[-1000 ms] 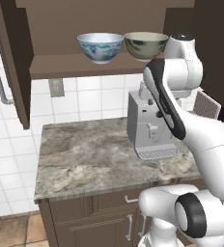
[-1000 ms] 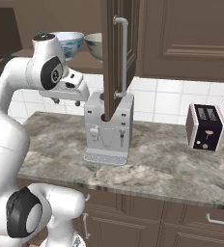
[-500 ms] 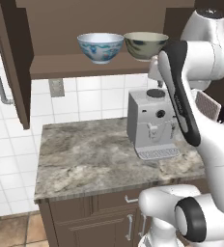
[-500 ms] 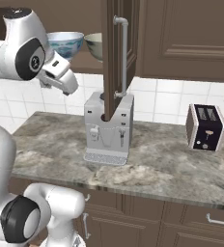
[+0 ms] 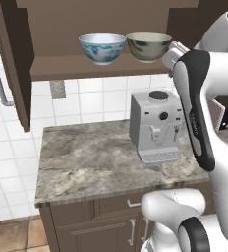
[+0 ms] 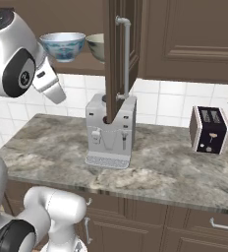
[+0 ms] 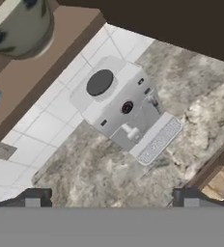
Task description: Pick up the bowls from the cabinet and place each bowl in front of a stool on the dining counter.
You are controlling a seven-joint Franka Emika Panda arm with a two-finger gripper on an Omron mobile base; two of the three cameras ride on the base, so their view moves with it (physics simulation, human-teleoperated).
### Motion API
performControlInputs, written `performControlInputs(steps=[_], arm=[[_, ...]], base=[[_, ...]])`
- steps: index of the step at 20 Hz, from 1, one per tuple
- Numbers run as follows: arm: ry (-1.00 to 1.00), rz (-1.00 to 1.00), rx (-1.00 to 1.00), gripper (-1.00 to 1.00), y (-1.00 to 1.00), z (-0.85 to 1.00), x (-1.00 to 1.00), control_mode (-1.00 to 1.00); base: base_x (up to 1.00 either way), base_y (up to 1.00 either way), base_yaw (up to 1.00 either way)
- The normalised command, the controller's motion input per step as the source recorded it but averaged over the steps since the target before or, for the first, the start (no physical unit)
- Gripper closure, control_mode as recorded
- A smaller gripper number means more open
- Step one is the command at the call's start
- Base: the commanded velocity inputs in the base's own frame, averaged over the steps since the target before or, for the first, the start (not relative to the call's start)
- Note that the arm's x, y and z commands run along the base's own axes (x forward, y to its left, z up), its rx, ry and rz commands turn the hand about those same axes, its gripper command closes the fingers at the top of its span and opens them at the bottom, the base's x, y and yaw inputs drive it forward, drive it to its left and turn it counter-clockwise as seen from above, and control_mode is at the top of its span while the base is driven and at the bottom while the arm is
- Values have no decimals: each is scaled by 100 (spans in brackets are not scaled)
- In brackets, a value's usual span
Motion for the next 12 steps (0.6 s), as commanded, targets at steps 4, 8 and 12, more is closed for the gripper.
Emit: performControlInputs(steps=[4,8,12], arm=[[-5,-20,20,-100,-23,70,3,-100],[0,-2,17,-100,-46,51,15,-100],[0,0,18,-100,-39,10,19,-100]], base=[[0,0,0],[0,0,0],[0,0,0]])
